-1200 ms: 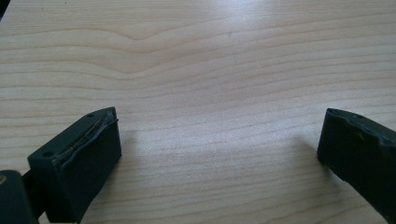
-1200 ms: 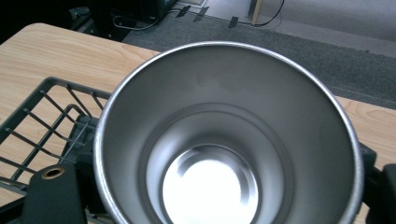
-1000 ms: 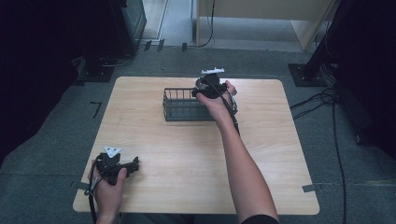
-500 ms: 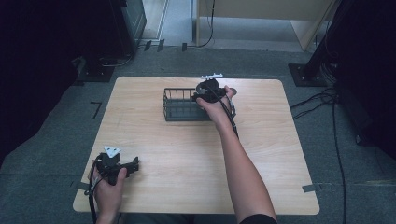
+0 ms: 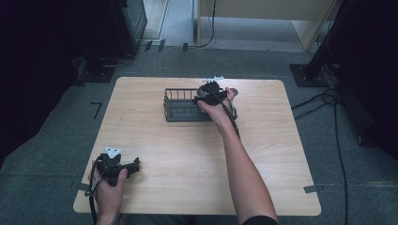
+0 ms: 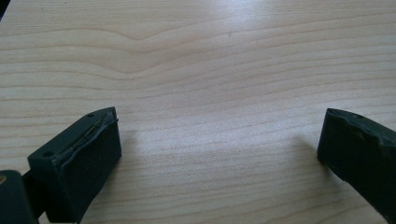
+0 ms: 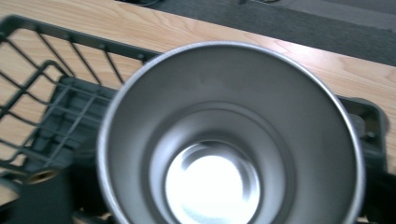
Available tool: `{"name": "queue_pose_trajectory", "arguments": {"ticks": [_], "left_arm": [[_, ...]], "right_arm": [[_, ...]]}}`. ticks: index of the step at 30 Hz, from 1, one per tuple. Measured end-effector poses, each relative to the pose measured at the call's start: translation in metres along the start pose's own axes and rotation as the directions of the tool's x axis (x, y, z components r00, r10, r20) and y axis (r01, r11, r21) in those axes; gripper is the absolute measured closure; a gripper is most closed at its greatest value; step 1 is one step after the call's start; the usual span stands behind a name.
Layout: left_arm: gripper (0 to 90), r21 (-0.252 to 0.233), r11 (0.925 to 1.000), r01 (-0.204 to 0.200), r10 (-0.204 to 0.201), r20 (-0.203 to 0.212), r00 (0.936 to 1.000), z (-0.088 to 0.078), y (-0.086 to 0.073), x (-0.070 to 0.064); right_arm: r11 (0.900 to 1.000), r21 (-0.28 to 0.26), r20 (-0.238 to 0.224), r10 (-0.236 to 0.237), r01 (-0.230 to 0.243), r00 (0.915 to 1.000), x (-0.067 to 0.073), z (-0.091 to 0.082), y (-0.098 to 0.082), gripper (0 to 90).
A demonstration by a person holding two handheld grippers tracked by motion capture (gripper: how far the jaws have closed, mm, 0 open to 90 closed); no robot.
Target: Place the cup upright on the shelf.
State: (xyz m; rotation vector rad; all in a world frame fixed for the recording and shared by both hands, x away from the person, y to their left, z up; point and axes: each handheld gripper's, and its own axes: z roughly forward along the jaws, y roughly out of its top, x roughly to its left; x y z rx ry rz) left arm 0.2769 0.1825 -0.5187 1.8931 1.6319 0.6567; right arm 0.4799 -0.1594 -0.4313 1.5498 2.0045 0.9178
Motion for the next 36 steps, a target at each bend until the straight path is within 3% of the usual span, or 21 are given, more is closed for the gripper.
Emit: {"name": "queue_pose_trajectory", "arguments": {"ticks": [3, 7, 21, 36], "left_arm": [[0.0, 0.0, 1.0, 0.0, 0.0, 0.0, 1.0, 0.0, 0.0, 0.0], [0.0, 0.0, 1.0, 0.0, 0.0, 0.0, 1.0, 0.0, 0.0, 0.0], [0.0, 0.0, 1.0, 0.001, -0.001, 0.0, 1.0, 0.0, 0.0, 0.0], [0.0, 0.0, 1.0, 0.001, -0.001, 0.0, 1.0, 0.0, 0.0, 0.0]], "right_arm": [[1.0, -0.007, -0.023, 0.004, -0.005, 0.9997, -0.001, -0.004, 0.002, 3.2], [1.0, -0.023, -0.035, 0.007, -0.008, 0.9993, -0.002, -0.011, 0.006, 0.5], [0.998, -0.057, -0.058, -0.028, 0.025, 0.9979, -0.006, -0.051, 0.007, 0.0], [0.997, -0.073, -0.053, -0.012, 0.008, 0.9985, -0.02, -0.08, -0.01, 0.0]]}}
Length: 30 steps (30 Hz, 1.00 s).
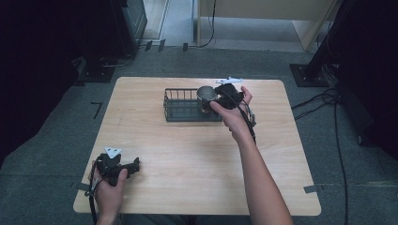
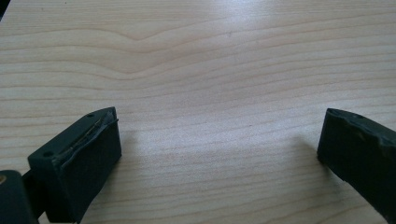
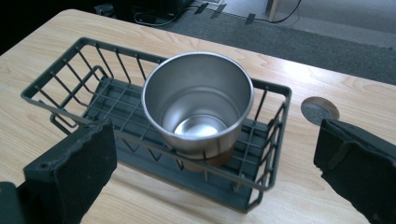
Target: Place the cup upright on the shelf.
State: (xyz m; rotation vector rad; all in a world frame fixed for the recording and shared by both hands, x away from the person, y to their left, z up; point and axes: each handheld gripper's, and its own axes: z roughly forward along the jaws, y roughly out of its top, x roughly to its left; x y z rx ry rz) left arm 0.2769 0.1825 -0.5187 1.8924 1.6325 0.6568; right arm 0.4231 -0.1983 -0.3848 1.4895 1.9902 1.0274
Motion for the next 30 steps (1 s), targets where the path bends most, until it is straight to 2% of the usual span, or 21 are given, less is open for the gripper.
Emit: {"name": "queue_pose_trajectory", "arguments": {"ticks": [12, 14, 18, 30], "left_arm": [[0.0, 0.0, 1.0, 0.0, 0.0, 0.0, 1.0, 0.0, 0.0, 0.0], [0.0, 0.0, 1.0, 0.0, 0.0, 0.0, 1.0, 0.0, 0.0, 0.0], [0.0, 0.0, 1.0, 0.0, 0.0, 0.0, 1.0, 0.0, 0.0, 0.0], [0.0, -0.001, 1.0, 0.0, 0.0, 0.0, 1.0, 0.0, 0.0, 0.0]], "right_arm": [[1.0, -0.001, 0.01, 0.011, -0.011, 0.9999, -0.009, -0.013, -0.02, 0.0], [1.0, -0.002, 0.03, 0.001, -0.001, 0.9995, -0.011, -0.017, -0.027, 0.0], [1.0, 0.0, 0.035, 0.006, -0.006, 0.9994, -0.014, -0.021, -0.034, 0.0], [0.999, 0.007, 0.061, 0.038, -0.038, 0.9974, -0.036, -0.032, -0.064, 0.0]]}}
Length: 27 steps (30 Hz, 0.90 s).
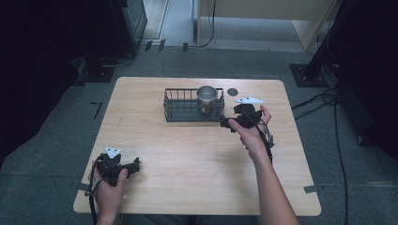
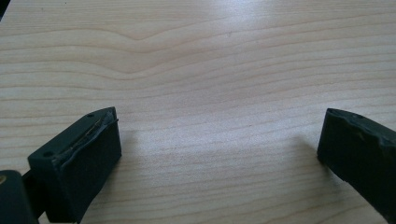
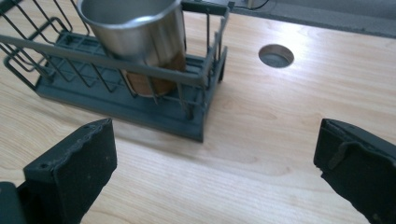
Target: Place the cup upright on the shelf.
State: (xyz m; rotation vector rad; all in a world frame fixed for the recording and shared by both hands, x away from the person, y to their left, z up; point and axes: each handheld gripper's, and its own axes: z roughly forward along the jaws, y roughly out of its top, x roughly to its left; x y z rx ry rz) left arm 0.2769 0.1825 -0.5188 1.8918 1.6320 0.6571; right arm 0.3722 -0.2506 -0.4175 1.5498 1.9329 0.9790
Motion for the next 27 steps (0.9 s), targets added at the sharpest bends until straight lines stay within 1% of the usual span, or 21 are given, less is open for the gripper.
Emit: {"name": "queue_pose_trajectory", "arguments": {"ticks": [3, 5, 15, 20, 27], "left_arm": [[0.0, 0.0, 1.0, 0.0, 0.0, 0.0, 1.0, 0.0, 0.0, 0.0], [0.0, 0.0, 1.0, 0.0, 0.0, 0.0, 1.0, 0.0, 0.0, 0.0], [0.0, 0.0, 1.0, 0.0, 0.0, 0.0, 1.0, 0.0, 0.0, 0.0], [0.0, -0.001, 1.0, 0.0, 0.0, 0.0, 1.0, 0.0, 0.0, 0.0], [0.0, 0.001, 1.0, -0.002, 0.002, 0.0, 1.0, 0.0, 0.0, 0.0]], "right_arm": [[1.0, 0.001, 0.006, 0.013, -0.013, 0.9999, -0.006, -0.002, -0.008, 0.0], [1.0, -0.001, 0.008, 0.03, -0.03, 0.9995, -0.009, -0.004, -0.013, 0.0], [0.999, -0.001, 0.022, 0.037, -0.037, 0.9991, -0.016, -0.011, -0.031, 0.0], [0.999, -0.003, 0.026, 0.049, -0.049, 0.9985, -0.02, -0.014, -0.039, 0.0], [0.998, 0.005, 0.037, 0.067, -0.067, 0.9971, -0.03, -0.02, -0.058, 0.0]]}}
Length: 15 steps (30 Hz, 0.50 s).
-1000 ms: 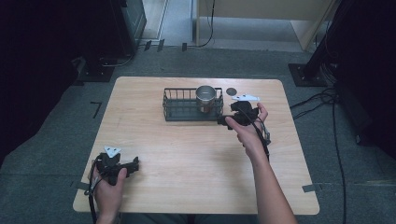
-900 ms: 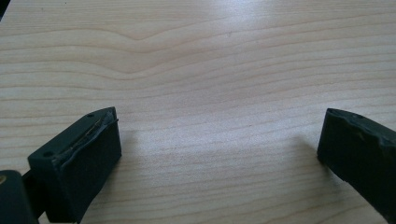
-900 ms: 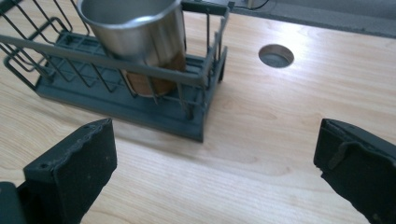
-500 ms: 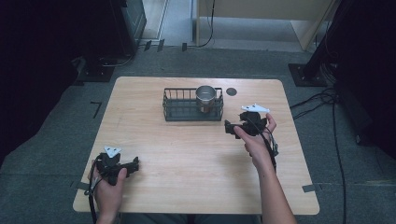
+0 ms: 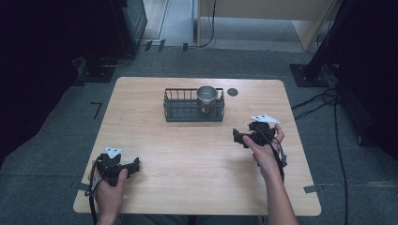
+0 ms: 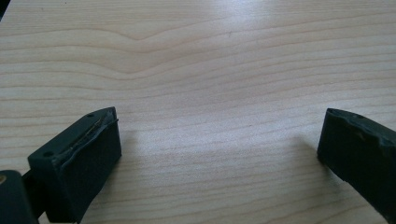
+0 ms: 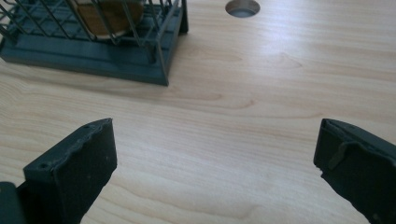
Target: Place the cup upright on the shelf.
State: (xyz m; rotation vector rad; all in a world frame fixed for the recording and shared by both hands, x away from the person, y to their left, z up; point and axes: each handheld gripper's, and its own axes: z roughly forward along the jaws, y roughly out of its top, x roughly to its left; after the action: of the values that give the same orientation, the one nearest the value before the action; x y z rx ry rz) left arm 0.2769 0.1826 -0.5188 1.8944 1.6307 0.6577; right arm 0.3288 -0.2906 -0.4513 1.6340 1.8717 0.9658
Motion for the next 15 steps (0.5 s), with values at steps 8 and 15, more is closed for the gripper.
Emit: {"name": "queue_pose_trajectory", "arguments": {"ticks": [8, 15], "left_arm": [[0.0, 0.0, 1.0, 0.0, 0.0, 0.0, 1.0, 0.0, 0.0, 0.0], [0.0, 0.0, 1.0, 0.0, 0.0, 0.0, 1.0, 0.0, 0.0, 0.0]], "right_arm": [[1.0, 0.009, 0.016, 0.021, -0.021, 0.9996, -0.013, -0.006, -0.017, 0.0], [0.999, 0.022, 0.035, 0.031, -0.032, 0.9989, -0.023, -0.01, -0.033, 0.0]]}}
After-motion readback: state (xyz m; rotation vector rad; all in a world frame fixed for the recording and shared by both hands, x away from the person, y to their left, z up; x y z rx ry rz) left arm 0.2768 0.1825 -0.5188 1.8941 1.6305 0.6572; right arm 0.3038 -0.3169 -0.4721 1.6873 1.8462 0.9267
